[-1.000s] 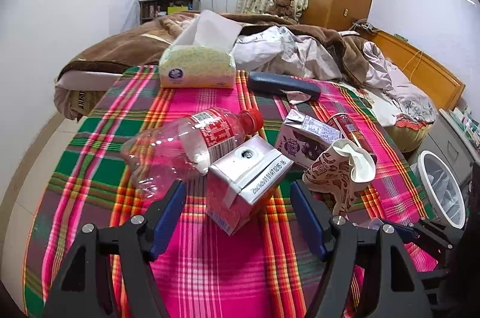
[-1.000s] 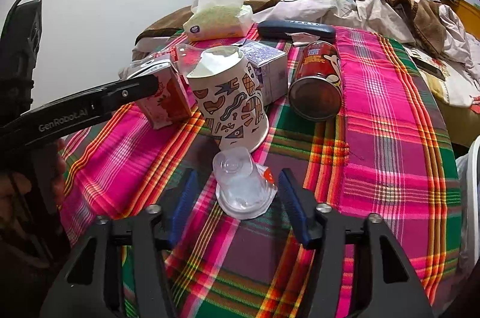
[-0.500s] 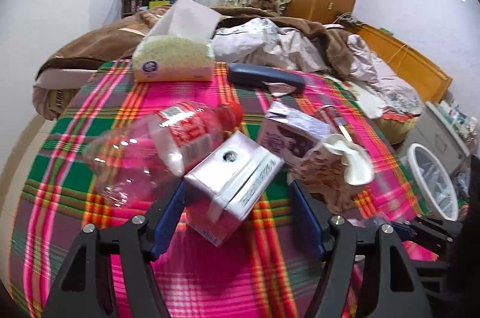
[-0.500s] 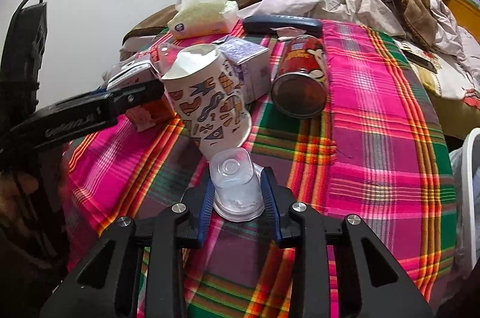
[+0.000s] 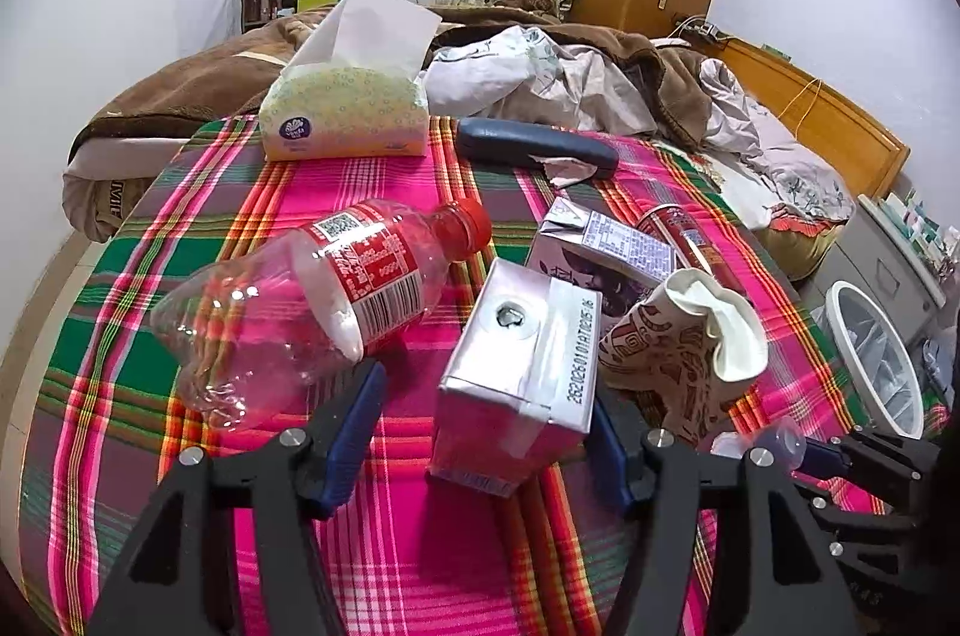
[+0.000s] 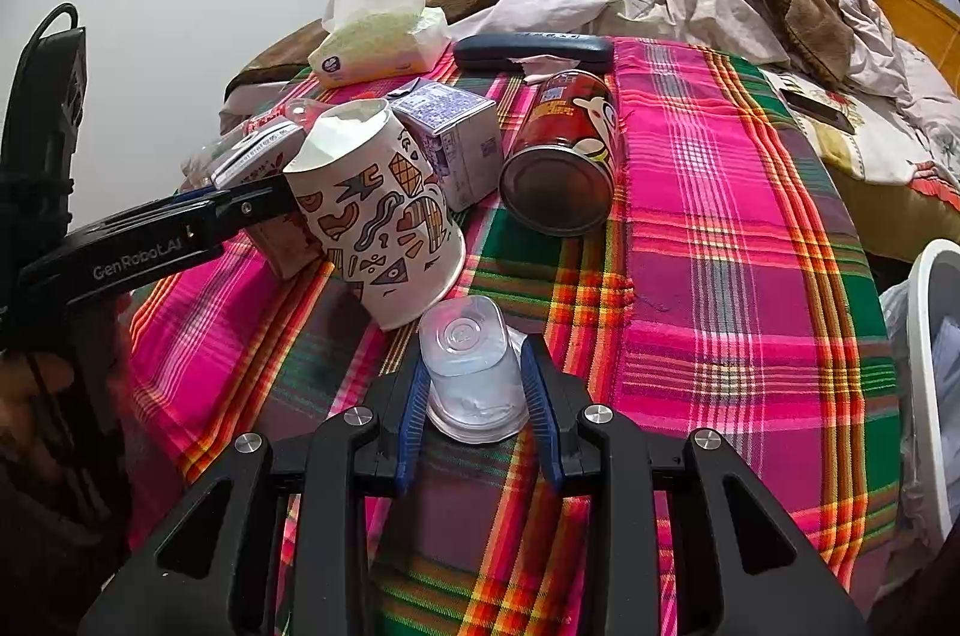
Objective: Collect trash
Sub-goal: 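Grasp the clear plastic cup with the right tool while the left tool grasps the pink-white milk carton, then carry the milk carton and plastic cup over the bin and open both tools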
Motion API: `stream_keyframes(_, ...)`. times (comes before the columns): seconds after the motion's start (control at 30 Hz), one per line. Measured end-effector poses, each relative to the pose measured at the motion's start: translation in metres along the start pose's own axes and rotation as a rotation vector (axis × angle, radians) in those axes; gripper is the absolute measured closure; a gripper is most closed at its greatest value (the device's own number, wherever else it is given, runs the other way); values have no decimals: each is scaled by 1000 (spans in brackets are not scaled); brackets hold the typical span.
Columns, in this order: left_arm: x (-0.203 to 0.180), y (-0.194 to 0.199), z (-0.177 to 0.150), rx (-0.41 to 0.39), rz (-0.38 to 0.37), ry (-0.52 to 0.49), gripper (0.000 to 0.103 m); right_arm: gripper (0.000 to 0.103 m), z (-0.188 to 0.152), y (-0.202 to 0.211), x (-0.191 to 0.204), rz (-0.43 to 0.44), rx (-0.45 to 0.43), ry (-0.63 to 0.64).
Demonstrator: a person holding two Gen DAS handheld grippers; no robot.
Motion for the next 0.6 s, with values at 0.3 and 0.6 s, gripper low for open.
stream_keyframes(0.3,-7,-4,-6,29,-14,13,64,71,-1,5,-2,10,-12,-5)
stream_keyframes(0.6,-12,21,-8,-10,14,-1,64,71,4,15,-8,21,-45,-18)
Point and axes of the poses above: each gripper's, at about its wrist camera, not at the fingertips, and y roughly against the way its jaws point, x to its left, z to its top, the point moved 10 cm from there along -y, roughly the way its jaws point, and after that the axes turned 1 degree about x, right-handed, at the moved point
